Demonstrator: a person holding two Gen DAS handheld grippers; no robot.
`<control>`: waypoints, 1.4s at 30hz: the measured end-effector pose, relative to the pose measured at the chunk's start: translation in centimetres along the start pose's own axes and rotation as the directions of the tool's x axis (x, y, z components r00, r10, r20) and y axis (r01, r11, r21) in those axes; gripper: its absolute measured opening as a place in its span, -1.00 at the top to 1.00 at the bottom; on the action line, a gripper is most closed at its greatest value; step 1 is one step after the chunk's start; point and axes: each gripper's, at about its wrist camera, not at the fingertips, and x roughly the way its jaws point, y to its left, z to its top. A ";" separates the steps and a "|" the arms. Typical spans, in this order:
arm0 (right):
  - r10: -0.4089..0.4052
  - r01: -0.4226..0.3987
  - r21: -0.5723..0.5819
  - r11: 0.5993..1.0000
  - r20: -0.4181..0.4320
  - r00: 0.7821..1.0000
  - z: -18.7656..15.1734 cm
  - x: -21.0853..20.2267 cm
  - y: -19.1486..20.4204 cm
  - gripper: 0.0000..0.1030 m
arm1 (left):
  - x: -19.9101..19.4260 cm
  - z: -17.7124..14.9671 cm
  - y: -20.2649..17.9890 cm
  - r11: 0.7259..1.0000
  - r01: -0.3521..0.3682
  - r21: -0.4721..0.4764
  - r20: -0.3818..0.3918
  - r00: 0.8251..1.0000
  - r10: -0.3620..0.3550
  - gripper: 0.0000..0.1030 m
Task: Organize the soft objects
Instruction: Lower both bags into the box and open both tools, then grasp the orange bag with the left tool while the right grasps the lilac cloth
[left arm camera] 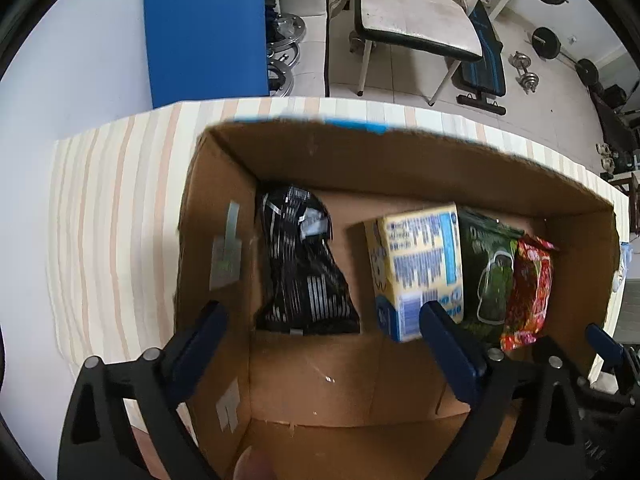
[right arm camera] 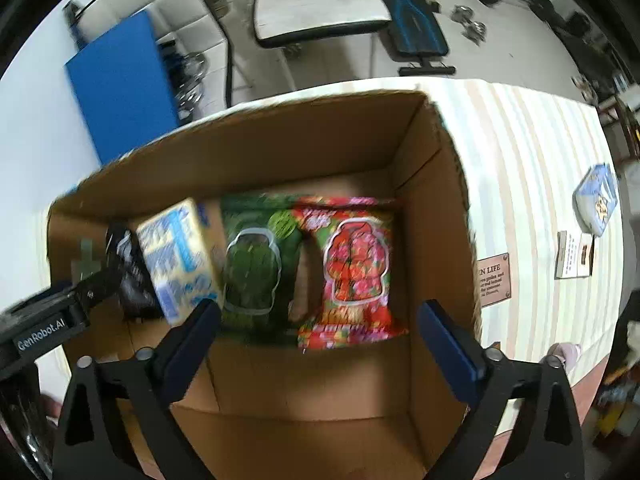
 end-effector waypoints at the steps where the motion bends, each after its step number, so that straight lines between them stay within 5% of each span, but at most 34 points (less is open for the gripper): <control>1: -0.007 0.007 -0.023 1.000 0.003 1.000 -0.6 -0.1 0.4 -1.00 | 0.0 -0.6 0.1 1.000 0.007 -0.008 0.005 1.000 -0.007 -0.96; 16: 0.003 0.004 -0.119 0.993 0.063 0.998 -7.0 -2.0 0.4 -1.00 | -3.7 -9.3 0.2 0.999 0.011 -0.030 0.151 0.989 -0.007 -0.97; 33: 0.153 -0.121 -0.154 0.981 0.213 0.965 -14.6 -12.6 -1.8 -1.00 | -15.2 -17.1 -3.1 0.999 -0.031 -0.014 0.364 0.931 0.034 -0.97; 37: 0.205 -0.181 -0.121 0.976 0.230 0.951 -15.0 -14.2 -4.3 -1.00 | -16.8 -16.7 -6.3 0.997 -0.066 0.044 0.382 0.923 0.044 -0.97; 42: 0.195 -0.209 0.031 0.978 0.244 0.950 -15.2 -14.5 -12.3 -1.00 | -17.2 -15.5 -14.3 0.967 -0.162 0.196 0.410 0.909 0.069 -0.97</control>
